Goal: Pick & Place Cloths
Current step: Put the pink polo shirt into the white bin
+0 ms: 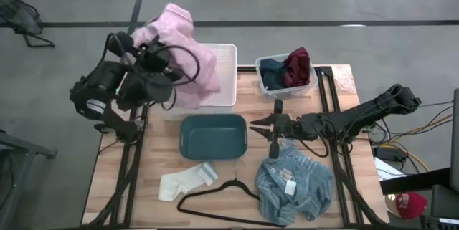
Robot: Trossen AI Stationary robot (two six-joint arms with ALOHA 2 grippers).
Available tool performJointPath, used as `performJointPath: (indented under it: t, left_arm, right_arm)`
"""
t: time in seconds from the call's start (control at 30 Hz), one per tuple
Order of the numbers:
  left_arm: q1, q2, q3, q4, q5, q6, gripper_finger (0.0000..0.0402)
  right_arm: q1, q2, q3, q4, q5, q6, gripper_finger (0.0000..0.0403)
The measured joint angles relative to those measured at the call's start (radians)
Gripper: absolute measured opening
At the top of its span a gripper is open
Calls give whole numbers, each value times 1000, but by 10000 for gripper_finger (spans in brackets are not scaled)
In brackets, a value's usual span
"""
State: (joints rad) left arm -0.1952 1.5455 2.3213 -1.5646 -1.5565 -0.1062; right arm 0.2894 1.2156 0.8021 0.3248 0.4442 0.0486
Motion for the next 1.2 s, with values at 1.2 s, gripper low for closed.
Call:
performJointPath:
  t: [1.2]
  left_arm:
    - [448, 3, -705, 559, 828, 125, 43]
  right_arm:
    - [0, 0, -2, -1, 0, 0, 75]
